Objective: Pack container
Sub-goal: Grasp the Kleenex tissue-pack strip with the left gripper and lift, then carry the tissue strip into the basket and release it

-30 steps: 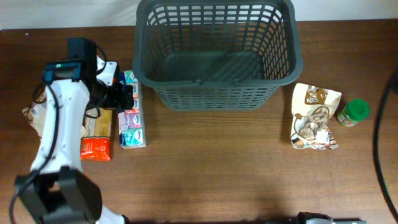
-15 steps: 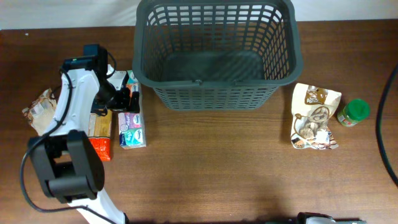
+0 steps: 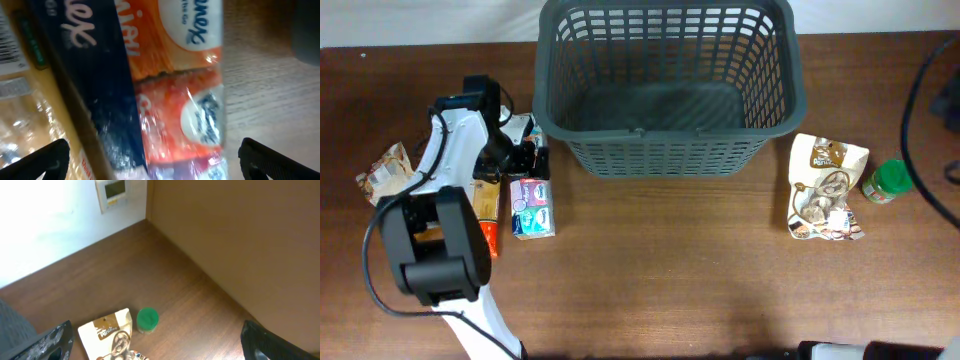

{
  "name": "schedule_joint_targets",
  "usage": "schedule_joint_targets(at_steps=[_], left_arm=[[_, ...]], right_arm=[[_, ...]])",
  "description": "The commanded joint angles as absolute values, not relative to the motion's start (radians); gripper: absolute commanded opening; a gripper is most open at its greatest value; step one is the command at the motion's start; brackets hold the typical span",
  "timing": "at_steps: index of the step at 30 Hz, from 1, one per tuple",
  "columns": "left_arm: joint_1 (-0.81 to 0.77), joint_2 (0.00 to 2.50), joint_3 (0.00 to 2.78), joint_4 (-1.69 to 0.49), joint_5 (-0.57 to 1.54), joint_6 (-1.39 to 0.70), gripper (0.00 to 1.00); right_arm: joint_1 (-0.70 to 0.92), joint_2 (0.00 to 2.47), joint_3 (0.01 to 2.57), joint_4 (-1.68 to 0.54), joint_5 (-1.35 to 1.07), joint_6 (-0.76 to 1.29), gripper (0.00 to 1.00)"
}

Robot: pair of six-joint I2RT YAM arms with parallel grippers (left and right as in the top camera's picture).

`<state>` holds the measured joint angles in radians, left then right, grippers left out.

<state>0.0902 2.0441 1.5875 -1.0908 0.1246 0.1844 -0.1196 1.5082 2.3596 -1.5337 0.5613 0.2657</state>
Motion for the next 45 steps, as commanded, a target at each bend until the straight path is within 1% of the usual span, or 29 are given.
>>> schedule_joint_targets(at_steps=[1, 5, 7, 9, 10, 11, 12, 13, 14, 15, 16, 23, 27, 30, 31, 32, 33, 38, 41, 42, 45], left_arm=[[0.082, 2.1, 1.59, -1.079, 0.143, 0.205, 1.0], [0.059, 2.15, 1.59, -1.068, 0.142, 0.208, 0.96], [0.046, 2.17, 1.59, -1.066, 0.143, 0.207, 0.91], [0.034, 2.181, 1.59, -1.065, 0.142, 0.207, 0.79], [0.028, 2.187, 1.59, -1.061, 0.142, 0.207, 0.7], [0.023, 2.188, 1.59, -1.056, 0.138, 0.207, 0.56], [0.022, 2.189, 1.59, -1.053, 0.133, 0.207, 0.45], [0.021, 2.189, 1.59, -1.05, 0.131, 0.207, 0.31], [0.021, 2.189, 1.59, -1.047, 0.131, 0.204, 0.22], [0.022, 2.189, 1.59, -1.047, 0.131, 0.202, 0.09], [0.023, 2.189, 1.59, -1.047, 0.128, 0.196, 0.02], [0.058, 2.188, 1.651, -1.103, 0.08, 0.158, 0.02], [0.09, 2.182, 1.818, -1.209, 0.051, 0.147, 0.02], [0.112, 2.182, 2.019, -1.317, 0.04, 0.147, 0.02], [0.121, 2.182, 2.134, -1.366, 0.039, 0.147, 0.02], [0.122, 2.182, 2.172, -1.381, 0.039, 0.147, 0.02], [0.124, 2.182, 2.287, -1.419, 0.04, 0.147, 0.02], [0.108, 2.181, 2.656, -1.457, 0.041, 0.156, 0.02], [0.078, 2.18, 2.827, -1.458, 0.085, 0.278, 0.02], [0.057, 2.178, 2.898, -1.462, 0.117, 0.353, 0.02], [-0.002, 2.177, 3.014, -1.466, 0.143, 0.492, 0.02]], right_arm=[[-0.113, 1.549, 2.36, -1.531, 0.588, 0.279, 0.99], [-0.113, 1.586, 2.36, -1.531, 0.588, 0.279, 0.99], [-0.113, 1.6, 2.36, -1.531, 0.588, 0.279, 0.99], [-0.113, 1.612, 2.36, -1.531, 0.588, 0.279, 0.99], [-0.113, 1.615, 2.36, -1.531, 0.588, 0.279, 0.99], [-0.113, 1.618, 2.36, -1.531, 0.588, 0.279, 0.99], [-0.113, 1.62, 2.36, -1.531, 0.588, 0.279, 0.99], [-0.113, 1.62, 2.36, -1.531, 0.588, 0.279, 0.99], [-0.113, 1.62, 2.36, -1.531, 0.588, 0.279, 0.99], [-0.113, 1.62, 2.36, -1.531, 0.588, 0.279, 0.99], [-0.113, 1.62, 2.36, -1.531, 0.588, 0.279, 0.99], [-0.113, 1.62, 2.36, -1.531, 0.588, 0.279, 0.99], [-0.113, 1.62, 2.36, -1.531, 0.588, 0.279, 0.99], [-0.113, 1.621, 2.36, -1.531, 0.588, 0.279, 0.99], [-0.113, 1.622, 2.36, -1.531, 0.588, 0.279, 0.99], [-0.113, 1.622, 2.36, -1.531, 0.588, 0.279, 0.99], [-0.113, 1.623, 2.36, -1.531, 0.588, 0.279, 0.99], [-0.113, 1.623, 2.36, -1.531, 0.588, 0.279, 0.99], [-0.113, 1.623, 2.36, -1.531, 0.588, 0.279, 0.99], [-0.113, 1.623, 2.36, -1.531, 0.588, 0.279, 0.99], [-0.113, 1.623, 2.36, -1.531, 0.588, 0.279, 0.99]])
